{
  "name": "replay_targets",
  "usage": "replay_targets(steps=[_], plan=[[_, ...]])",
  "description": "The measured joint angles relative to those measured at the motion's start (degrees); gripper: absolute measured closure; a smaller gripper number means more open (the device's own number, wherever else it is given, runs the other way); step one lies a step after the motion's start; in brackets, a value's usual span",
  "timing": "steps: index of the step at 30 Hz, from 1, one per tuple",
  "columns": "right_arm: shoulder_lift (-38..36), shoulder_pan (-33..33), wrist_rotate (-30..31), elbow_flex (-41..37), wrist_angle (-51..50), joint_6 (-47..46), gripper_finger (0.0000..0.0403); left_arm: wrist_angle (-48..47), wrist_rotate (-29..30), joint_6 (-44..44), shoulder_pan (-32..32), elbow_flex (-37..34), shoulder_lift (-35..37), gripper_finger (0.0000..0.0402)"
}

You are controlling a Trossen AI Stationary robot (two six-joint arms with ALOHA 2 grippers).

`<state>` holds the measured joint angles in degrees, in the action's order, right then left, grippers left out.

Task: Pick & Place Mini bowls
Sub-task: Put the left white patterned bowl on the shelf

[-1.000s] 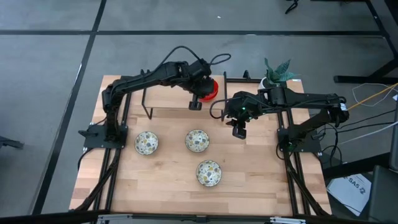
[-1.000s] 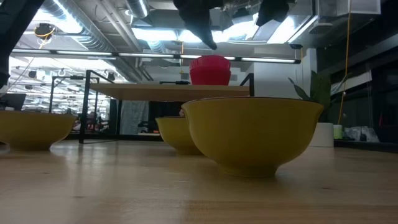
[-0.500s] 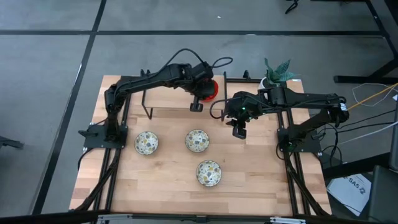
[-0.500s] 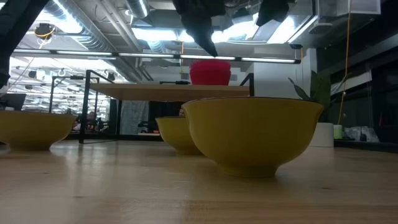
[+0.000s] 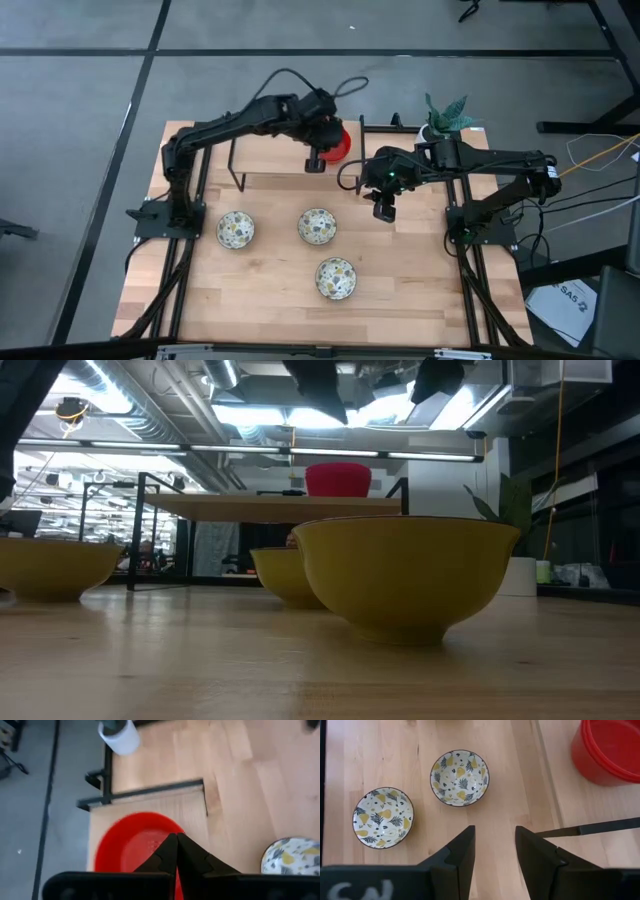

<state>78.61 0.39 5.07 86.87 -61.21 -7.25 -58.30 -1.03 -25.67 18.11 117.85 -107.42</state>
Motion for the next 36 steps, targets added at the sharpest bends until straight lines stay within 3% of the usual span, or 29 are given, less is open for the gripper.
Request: replay_targets(steps=[5,9,14,19,30,36], plan=[[0.0,0.01,0.37,0.0,0.0,0.0,0.0263,-0.22,-0.72,0.98,-0.36,0.98,5.09,0.04],[0.0,-0.01,0.45,0.0,-0.04,-0.03,0.0263,-2.23,-4.68,2.46,-0.95,0.99,8.93,0.0399],[0.0,-0.01,0.43,0.0,-0.11,0.03,0.0263,-9.8,-10.84,4.69,-2.8,1.0,11.2,0.0399],[0.0,-0.01,0.4,0.0,0.09,-3.85,0.0263,-15.93,-10.78,6.29,-7.18,0.09,11.23,0.04],[0.0,0.01,0.19,0.0,-0.13,-8.01,0.0263,-15.99,-10.65,10.32,-11.31,-12.85,16.17,0.0399],[-0.38,2.36,-0.34,-1.29,-2.79,-5.41,0.0263,-7.72,-10.7,17.53,-10.5,-23.69,24.4,0.0399]])
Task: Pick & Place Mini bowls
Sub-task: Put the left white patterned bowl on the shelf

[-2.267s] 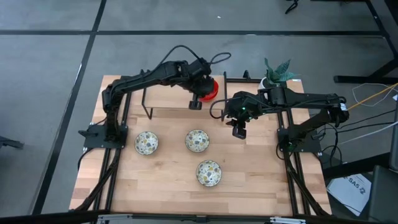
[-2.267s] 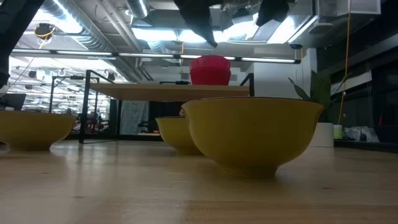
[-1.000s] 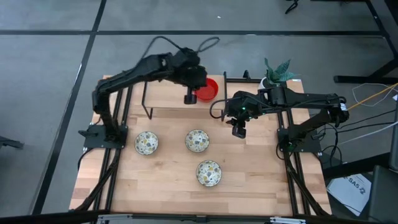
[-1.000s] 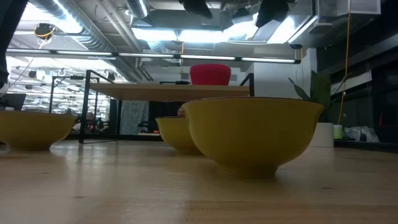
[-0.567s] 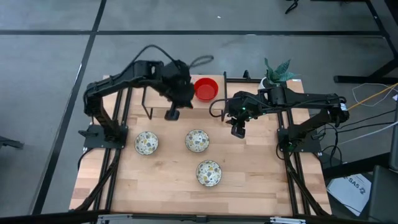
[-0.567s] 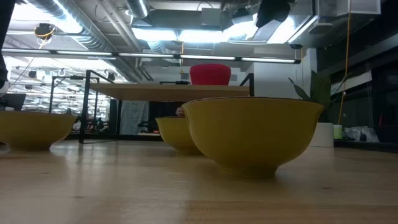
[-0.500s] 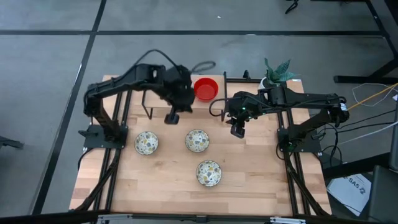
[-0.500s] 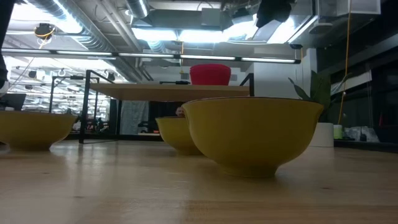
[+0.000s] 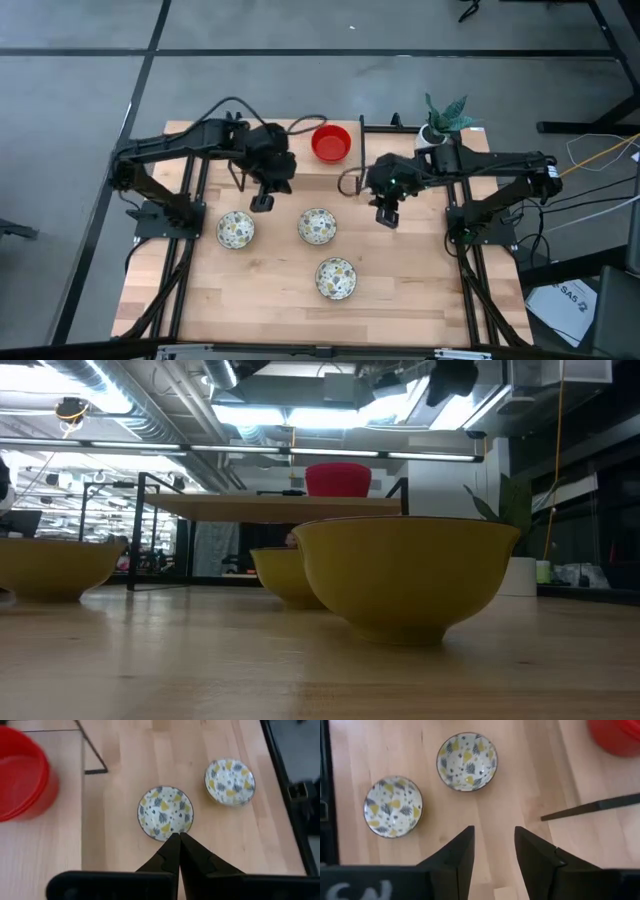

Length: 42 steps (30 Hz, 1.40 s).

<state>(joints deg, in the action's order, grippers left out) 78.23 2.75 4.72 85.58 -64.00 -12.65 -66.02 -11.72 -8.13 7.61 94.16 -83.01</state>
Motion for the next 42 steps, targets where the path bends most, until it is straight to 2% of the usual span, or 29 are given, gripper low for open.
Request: replay_targets(steps=[5,9,15,19,26,33,42], plan=[[-5.11,2.03,1.87,-12.17,9.89,-1.57,0.0263,3.36,0.24,8.74,-0.04,-8.92,6.76,0.0399],[-11.96,2.37,-2.28,-25.51,23.42,-3.84,0.0263,1.17,0.66,14.29,-0.49,-14.62,9.99,0.04],[-22.05,2.37,-7.35,-40.13,43.34,-5.98,0.0263,-5.81,0.11,15.57,-4.16,-18.69,10.47,0.0399],[-28.38,2.37,-11.07,-48.31,54.63,-1.9,0.0263,-6.09,0.11,16.47,-6.62,-21.48,10.31,0.04],[-38.36,2.37,-11.45,-64.25,70.85,-1.96,0.0263,-6.07,0.14,22.25,-9.84,-27.3,10.31,0.0387],[-46.71,2.31,-10.25,-74.52,76.77,-2.44,0.0263,-5.7,-1.54,25.43,-10.86,-28.71,10.29,0.0351],[-59.6,2.22,-3.73,-83.4,76.92,0.18,0.0263,-5.7,-2.82,25.54,-10.97,-28.71,10.29,0.0258]])
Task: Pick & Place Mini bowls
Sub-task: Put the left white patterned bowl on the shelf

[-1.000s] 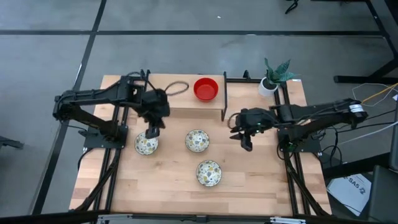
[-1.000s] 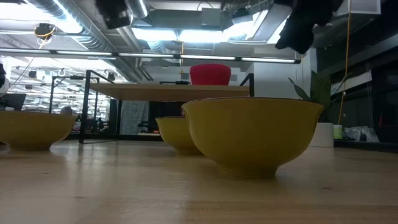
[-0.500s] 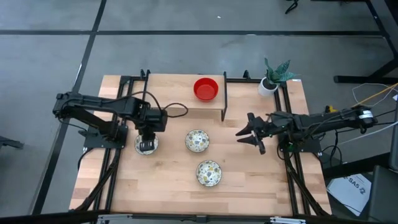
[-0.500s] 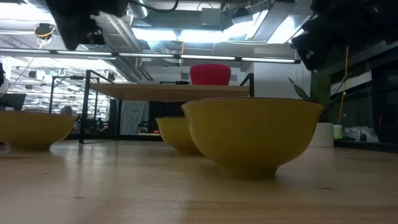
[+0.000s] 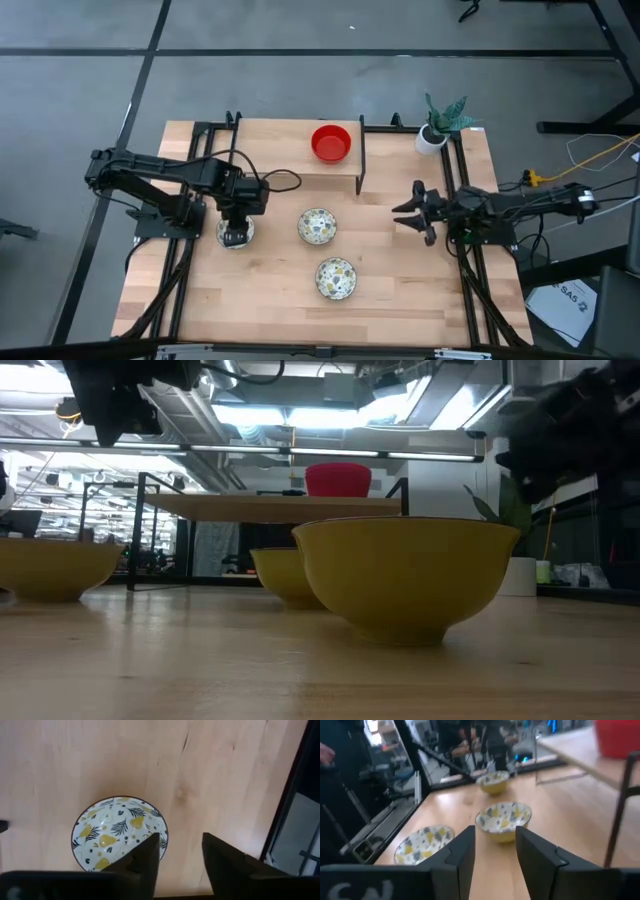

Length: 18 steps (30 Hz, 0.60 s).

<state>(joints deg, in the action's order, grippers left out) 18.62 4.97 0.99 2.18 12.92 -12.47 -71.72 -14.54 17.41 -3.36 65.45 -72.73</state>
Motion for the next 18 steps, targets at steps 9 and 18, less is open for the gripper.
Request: replay_targets(steps=[9,18], plan=[[-11.26,-0.41,6.97,-1.72,-10.64,5.17,0.0263,-0.03,3.45,-0.15,0.02,0.0,0.0,0.0208],[-12.77,-4.09,4.6,-1.67,-11.1,6.65,0.0263,0.19,6.88,0.82,-1.18,-3.09,0.0,0.0213]])
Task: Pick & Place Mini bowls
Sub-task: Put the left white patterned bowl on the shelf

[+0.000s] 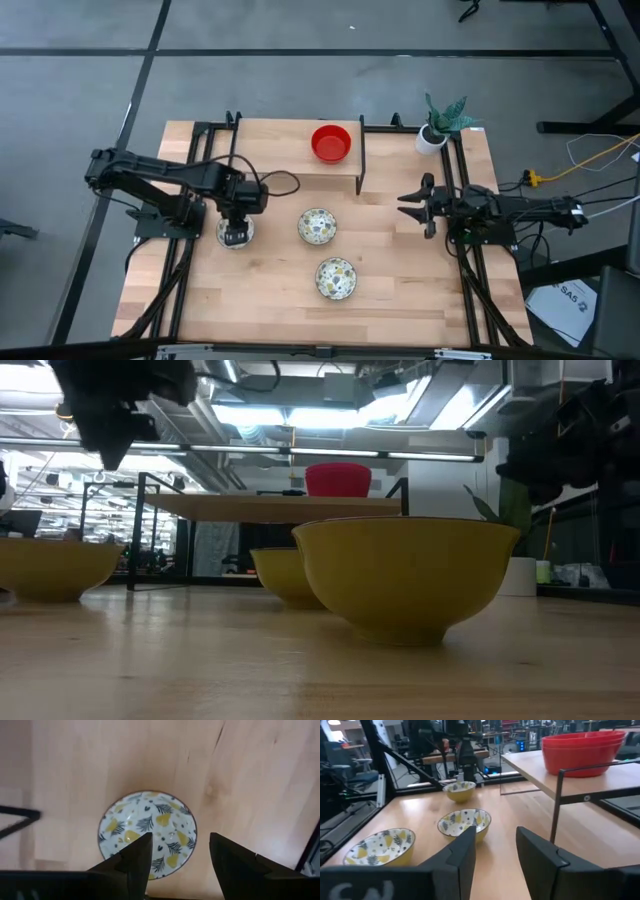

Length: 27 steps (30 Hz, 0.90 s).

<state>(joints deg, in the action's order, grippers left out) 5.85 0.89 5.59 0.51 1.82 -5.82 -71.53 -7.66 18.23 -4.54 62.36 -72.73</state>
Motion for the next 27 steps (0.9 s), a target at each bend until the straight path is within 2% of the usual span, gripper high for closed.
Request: replay_targets(steps=[5,14,20,27], plan=[[0.0,-0.9,-3.3,0.0,-0.58,-1.46,0.0263,2.09,-0.83,5.68,-2.45,-3.55,-0.02,0.021],[0.0,-1.05,-3.7,0.0,-0.67,-2.51,0.0263,12.8,-0.69,8.96,-12.98,-8.06,-0.95,0.0217],[0.0,-1.07,-3.7,0.0,-0.67,-3.19,0.0263,12.85,1.52,10.24,-18.76,-9.57,-4.35,0.0215],[0.0,-1.16,-3.69,0.0,-0.65,-4.24,0.0263,12.63,6.91,13.39,-21.91,-9.81,-9.54,0.0222]])
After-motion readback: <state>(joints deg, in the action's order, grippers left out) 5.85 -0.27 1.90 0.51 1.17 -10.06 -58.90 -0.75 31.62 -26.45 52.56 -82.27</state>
